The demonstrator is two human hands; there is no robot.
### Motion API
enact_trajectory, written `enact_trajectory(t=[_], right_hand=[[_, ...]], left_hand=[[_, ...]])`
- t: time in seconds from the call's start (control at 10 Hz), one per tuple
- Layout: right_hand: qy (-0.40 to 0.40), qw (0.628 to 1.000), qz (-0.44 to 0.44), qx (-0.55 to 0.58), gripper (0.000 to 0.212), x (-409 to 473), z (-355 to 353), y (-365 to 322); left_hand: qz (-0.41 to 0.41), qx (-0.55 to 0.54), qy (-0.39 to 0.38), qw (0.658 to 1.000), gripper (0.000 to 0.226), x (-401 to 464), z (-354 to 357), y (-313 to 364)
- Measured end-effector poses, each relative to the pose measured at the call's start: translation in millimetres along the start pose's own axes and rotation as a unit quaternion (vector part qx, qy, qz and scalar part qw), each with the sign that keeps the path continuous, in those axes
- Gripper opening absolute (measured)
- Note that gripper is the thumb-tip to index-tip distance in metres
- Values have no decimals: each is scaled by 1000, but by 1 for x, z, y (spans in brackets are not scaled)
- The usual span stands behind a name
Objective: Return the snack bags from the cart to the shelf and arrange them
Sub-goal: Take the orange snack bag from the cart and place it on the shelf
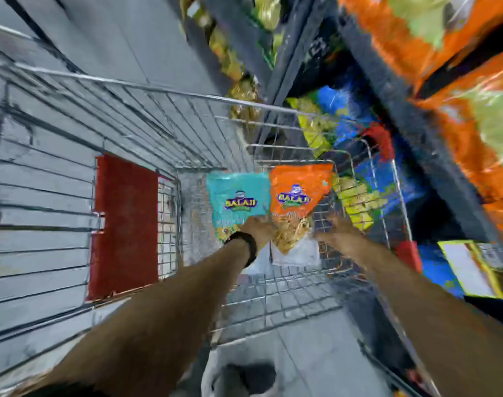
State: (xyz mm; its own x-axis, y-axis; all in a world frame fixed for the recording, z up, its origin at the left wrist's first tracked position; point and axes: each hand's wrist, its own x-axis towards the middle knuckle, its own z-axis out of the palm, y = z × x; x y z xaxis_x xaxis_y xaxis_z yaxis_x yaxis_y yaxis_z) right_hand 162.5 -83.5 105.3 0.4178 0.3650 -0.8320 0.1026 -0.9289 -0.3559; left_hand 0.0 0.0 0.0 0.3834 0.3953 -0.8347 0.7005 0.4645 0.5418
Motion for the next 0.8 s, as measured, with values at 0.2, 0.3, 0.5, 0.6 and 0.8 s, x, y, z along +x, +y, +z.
enact_trajectory(t=[0.2, 0.3, 0.5, 0.6, 0.8], right_hand=[[-54, 996, 70, 26, 80, 50, 13, 9], [-21, 996, 86, -7, 19, 75, 10, 24], [16, 995, 89, 53, 43, 83, 9, 32], [-2, 992, 112, 58, 39, 83, 8, 30], [-36, 996, 76, 33, 39, 64, -1, 20]], left_hand=[[-21, 43, 41, 998, 45, 33, 20, -8], [-24, 17, 22, 999, 57, 38, 25, -8], [-62, -137, -10, 989, 62, 37, 38, 11], [-78, -162, 21, 983, 24, 28, 48, 18], [-63, -207, -39, 976, 50, 4, 35, 28]])
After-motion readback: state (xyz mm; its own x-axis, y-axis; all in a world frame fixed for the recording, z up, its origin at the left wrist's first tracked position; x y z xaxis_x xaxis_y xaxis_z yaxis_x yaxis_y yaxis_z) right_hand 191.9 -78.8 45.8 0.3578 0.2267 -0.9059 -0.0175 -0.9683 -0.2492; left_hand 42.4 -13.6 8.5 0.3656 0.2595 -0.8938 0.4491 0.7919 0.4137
